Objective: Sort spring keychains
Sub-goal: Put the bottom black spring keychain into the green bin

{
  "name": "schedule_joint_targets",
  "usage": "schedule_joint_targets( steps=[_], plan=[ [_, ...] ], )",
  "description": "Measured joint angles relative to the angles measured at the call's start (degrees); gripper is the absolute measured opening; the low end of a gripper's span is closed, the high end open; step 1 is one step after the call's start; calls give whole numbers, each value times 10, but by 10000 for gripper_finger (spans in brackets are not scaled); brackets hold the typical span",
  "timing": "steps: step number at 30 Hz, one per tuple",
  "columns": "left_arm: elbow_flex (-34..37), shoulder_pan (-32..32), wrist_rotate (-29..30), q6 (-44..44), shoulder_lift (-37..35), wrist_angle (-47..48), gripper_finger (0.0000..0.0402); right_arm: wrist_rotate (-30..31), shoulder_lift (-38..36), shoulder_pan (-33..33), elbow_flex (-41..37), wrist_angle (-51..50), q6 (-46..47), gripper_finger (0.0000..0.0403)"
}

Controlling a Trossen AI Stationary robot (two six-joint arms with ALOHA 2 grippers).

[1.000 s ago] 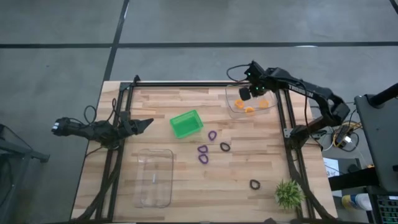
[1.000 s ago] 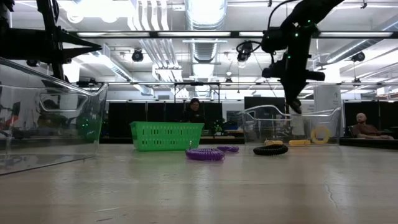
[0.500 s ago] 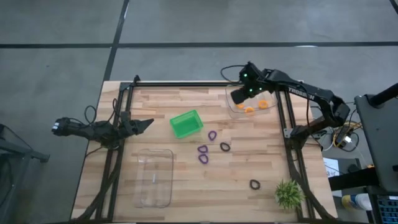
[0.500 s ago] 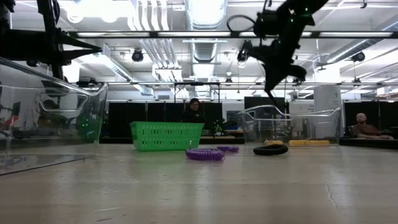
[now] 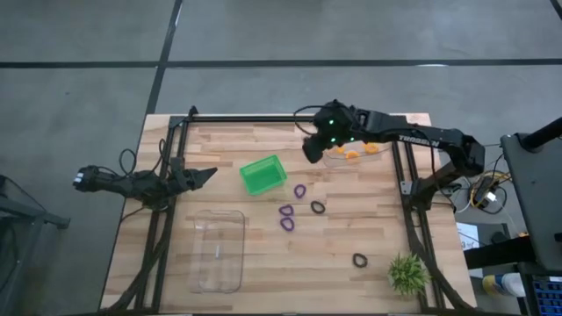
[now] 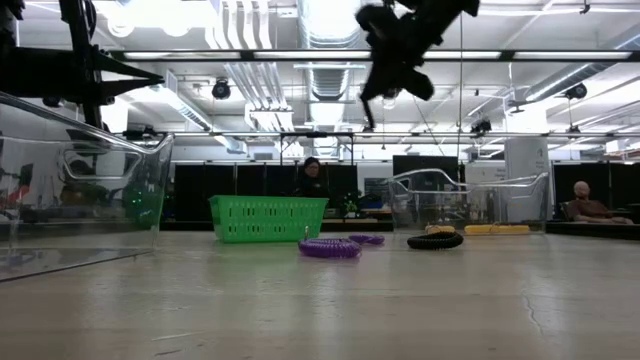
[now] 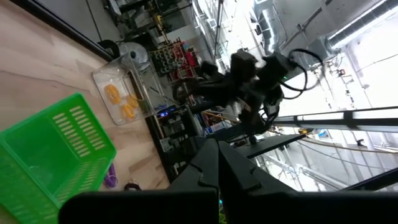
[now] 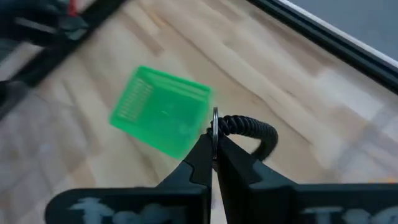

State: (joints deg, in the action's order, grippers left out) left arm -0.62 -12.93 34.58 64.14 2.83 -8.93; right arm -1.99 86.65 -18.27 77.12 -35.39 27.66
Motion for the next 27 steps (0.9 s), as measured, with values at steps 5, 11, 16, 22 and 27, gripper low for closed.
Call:
schedule_joint_targets(
  steps=[5,11,16,22,27],
  plan=[
    [0,0,0,0,0,0,0,-22,45,35,25,43,-7,8],
    [0,0,0,4,0,0,0,-22,122,70,80,43,-11,8],
    [0,0,0,6,0,0,0,-22,190,79,140,43,-11,8],
    [0,0,0,7,0,0,0,-34,274,79,217,35,-4,8],
    [0,0,0,10,0,0,0,-41,349,78,294,-18,-2,8]
  ],
)
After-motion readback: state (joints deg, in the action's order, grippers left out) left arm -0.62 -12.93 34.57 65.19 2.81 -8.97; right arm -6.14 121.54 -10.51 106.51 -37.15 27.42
